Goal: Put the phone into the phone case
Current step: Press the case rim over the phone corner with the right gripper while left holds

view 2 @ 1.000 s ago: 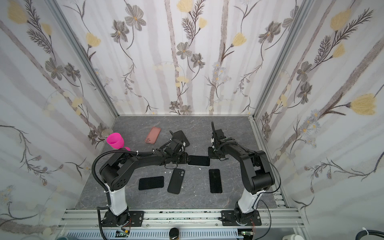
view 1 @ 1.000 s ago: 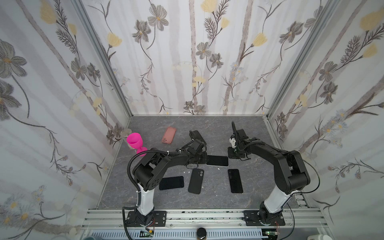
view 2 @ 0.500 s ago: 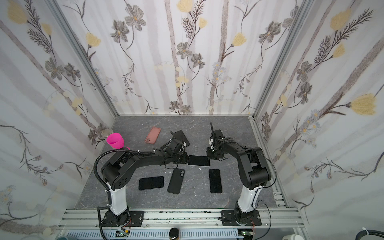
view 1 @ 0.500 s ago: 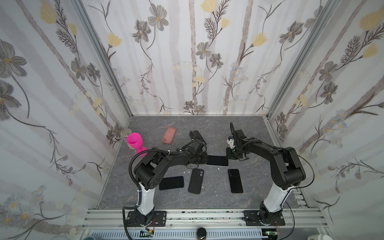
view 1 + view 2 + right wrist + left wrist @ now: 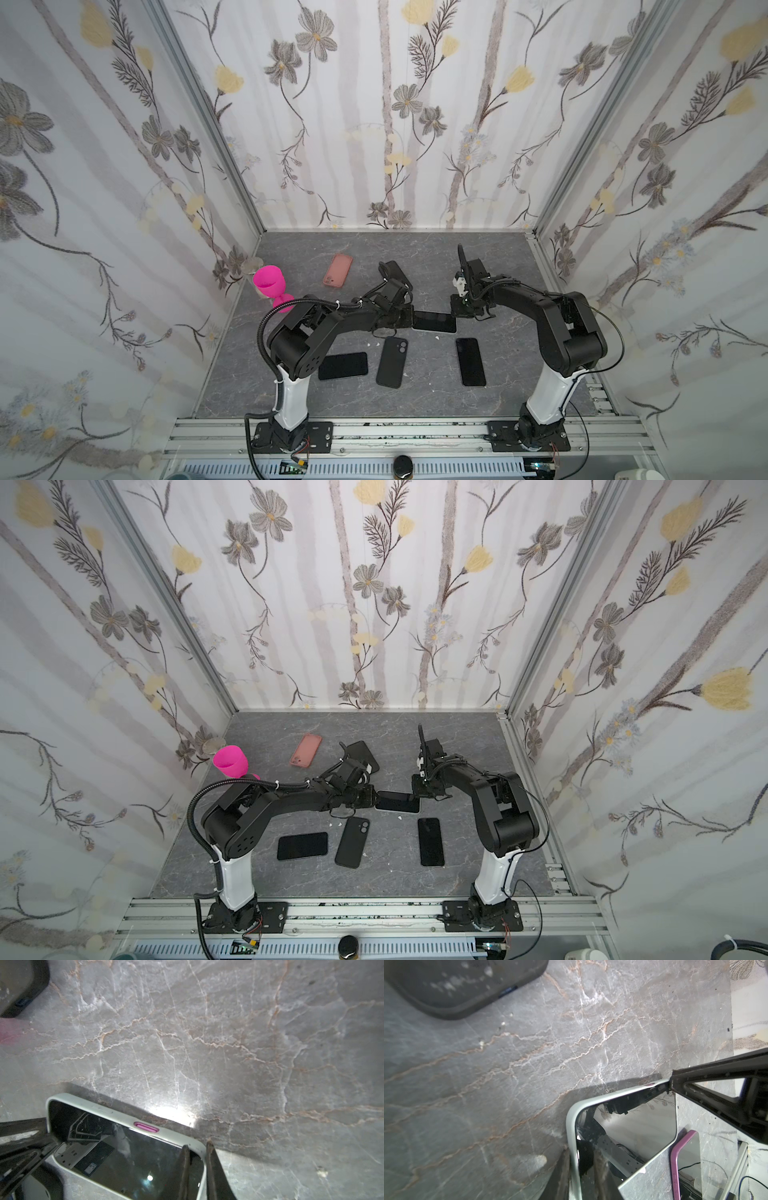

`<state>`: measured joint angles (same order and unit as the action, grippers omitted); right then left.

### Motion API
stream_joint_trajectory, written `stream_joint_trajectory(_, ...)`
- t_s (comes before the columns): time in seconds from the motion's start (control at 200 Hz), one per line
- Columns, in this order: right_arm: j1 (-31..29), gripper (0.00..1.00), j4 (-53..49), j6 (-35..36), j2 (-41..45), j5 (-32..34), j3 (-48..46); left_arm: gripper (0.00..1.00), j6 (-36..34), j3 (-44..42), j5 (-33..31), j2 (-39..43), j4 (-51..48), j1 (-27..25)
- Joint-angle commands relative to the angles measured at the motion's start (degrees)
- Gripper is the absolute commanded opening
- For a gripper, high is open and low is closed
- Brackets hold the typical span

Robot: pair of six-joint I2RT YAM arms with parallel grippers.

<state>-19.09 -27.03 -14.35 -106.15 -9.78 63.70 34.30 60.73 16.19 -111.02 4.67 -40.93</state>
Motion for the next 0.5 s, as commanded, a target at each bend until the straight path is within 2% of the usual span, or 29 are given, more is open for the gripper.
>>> stream_joint_trajectory(0.0, -1.5, 0.16, -7.5, 0.8, -2.3, 6.5, -0.8, 0.21, -0.2, -0.3, -0.9, 0.0, -2.0, 0.1)
stream_joint_trajectory(0.115, -2.8, 0.18, -8.1, 1.5, -1.4, 6.5, 0.7, 0.21, -0.3, 0.2, -0.9, 0.1, -2.0, 0.2)
stream_joint_trajectory(0.25, -3.5, 0.22, -7.2, 2.8, 2.0, 3.4, 3.7, 0.22, -0.9, 1.9, -1.2, 1.5, -2.2, 0.4)
stream_joint_trajectory(0.385, -4.6, 0.28, -5.7, 7.0, 7.3, 0.7, 8.3, 0.25, -3.3, 3.8, -2.3, 6.0, -2.6, 0.8)
stream_joint_trajectory(0.495, -5.1, 0.29, -3.3, 11.6, 12.8, 1.5, 10.5, 0.26, -6.6, 4.6, -3.5, 11.4, -2.9, 1.4)
